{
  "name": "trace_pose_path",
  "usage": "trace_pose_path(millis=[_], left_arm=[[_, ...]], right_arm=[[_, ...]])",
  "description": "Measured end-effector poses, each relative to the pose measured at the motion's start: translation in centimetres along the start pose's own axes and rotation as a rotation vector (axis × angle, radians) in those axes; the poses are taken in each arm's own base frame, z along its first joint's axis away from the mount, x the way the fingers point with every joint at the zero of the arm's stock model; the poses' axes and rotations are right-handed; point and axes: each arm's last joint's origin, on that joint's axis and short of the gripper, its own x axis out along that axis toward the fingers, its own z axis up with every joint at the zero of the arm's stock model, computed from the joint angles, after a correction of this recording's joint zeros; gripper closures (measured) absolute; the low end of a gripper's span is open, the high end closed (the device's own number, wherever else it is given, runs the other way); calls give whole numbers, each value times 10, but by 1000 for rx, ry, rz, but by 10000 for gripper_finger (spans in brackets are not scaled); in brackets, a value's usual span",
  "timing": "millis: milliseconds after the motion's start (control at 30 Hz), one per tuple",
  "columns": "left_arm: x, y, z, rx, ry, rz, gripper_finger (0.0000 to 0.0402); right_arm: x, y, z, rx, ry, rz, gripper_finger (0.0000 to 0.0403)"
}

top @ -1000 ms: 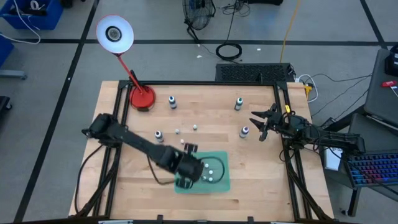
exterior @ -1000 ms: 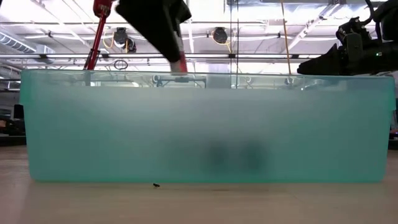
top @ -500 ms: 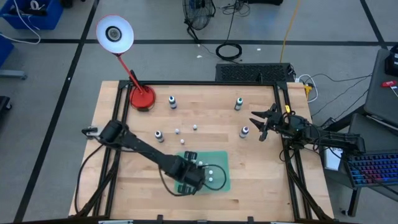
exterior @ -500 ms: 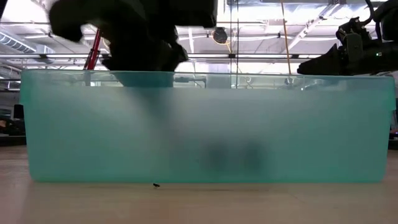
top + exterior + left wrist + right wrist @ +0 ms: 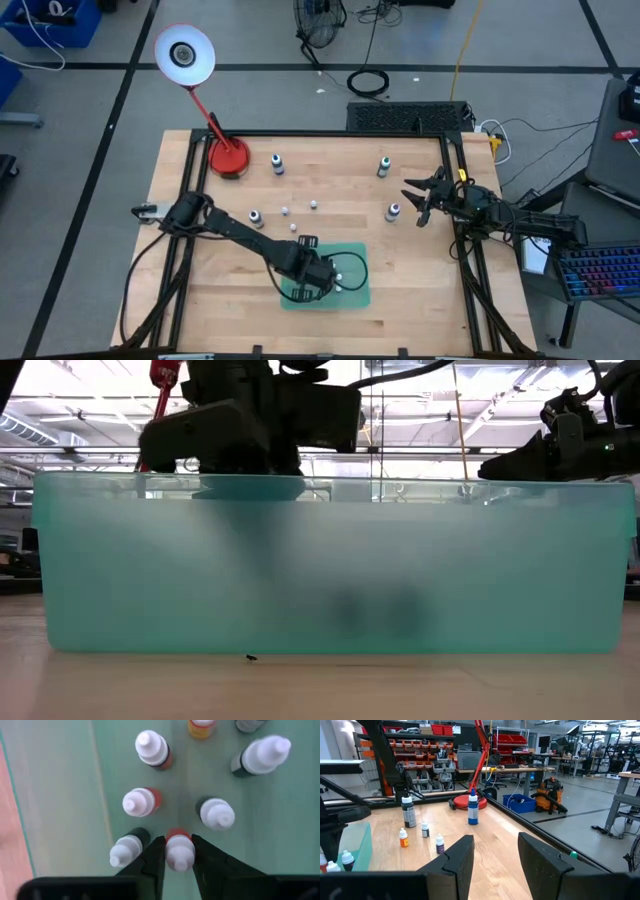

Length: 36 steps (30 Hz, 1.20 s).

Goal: Pick & Place food coloring
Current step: Put the top small yellow food coloring bottle into the blue bin, then put the small black food coloring bottle into the blue bin

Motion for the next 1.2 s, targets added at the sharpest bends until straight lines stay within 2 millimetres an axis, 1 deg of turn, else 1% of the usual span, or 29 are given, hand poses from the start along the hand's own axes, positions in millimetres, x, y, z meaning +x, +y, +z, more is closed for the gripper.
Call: trace_pose_path(millis=[167,300,400,500,633,767,867,933,1000,1067,1133,1200], left_arm=[[0,-1,0,-7,0,-2,241],[0,-1,0,-7,0,-2,208],[0,-1,0,-13,0,-2,196],[-7,0,1,-18,-15,-3,192],[-22,3,7,-19,-38,7,191],[-44,12,8,-17,-45,70,191],[-65,26,2,-52,-12,147,190],[-80,42,-5,-119,4,191,190],[-94,64,-12,-209,15,220,190],[-103,89,-22,-304,21,244,190],[-108,113,-34,-374,22,258,190],[-108,132,-48,-430,25,256,190]], right_arm=[[0,0,0,0,0,0,261],[0,0,0,0,0,0,261],[0,0,0,0,0,0,261],[0,0,0,0,0,0,261],[0,0,0,0,-1,0,261],[0,0,0,0,1,0,261],[0,0,0,0,0,0,261],[0,0,0,-1,5,0,261],[0,0,0,-1,3,0,261],[0,0,-1,-2,8,0,261],[0,0,0,-1,5,0,261],[0,0,0,-1,5,0,261]])
